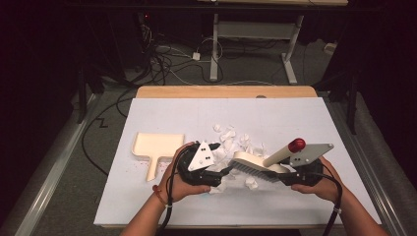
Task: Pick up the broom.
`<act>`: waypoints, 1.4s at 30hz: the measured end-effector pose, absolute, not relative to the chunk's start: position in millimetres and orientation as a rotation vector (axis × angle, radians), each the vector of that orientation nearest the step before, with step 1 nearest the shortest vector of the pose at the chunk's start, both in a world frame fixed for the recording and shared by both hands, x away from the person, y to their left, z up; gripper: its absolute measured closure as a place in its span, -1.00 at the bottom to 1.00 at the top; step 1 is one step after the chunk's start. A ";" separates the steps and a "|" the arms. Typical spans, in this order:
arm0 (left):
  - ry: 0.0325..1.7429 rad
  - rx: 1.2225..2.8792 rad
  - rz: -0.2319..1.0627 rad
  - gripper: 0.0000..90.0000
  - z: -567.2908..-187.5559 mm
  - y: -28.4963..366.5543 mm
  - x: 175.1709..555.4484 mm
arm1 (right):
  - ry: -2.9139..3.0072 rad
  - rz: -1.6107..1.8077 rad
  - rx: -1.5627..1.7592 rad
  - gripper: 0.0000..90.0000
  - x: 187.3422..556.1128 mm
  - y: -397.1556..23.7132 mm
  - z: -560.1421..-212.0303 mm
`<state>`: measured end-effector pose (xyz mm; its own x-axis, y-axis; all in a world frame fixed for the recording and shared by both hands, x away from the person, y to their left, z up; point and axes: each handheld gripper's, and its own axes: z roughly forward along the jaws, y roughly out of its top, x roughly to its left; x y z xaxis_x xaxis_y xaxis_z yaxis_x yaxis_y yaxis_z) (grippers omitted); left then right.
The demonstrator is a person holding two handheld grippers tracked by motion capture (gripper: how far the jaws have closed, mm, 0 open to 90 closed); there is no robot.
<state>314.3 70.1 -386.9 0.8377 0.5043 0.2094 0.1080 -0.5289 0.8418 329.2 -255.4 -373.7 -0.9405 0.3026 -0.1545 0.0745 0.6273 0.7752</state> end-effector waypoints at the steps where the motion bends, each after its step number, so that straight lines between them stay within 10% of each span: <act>1: 0.460 2.097 0.557 -0.45 -389.7 75.2 313.5 | 2.568 1.211 0.323 0.51 329.8 -257.2 -372.8; 20: 0.772 2.128 0.763 -0.56 -438.6 162.5 284.1 | 2.362 1.178 0.567 0.51 346.5 -284.4 -366.1; 42: 0.864 2.116 0.770 -0.58 -459.3 177.4 276.7 | 2.275 1.121 0.680 0.51 365.7 -294.2 -373.1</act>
<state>276.7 177.4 -459.3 0.5981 0.7616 0.2497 0.3357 -0.5209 0.7848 365.7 -294.2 -373.1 -0.7446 0.6301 -0.2202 0.2093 0.5337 0.8193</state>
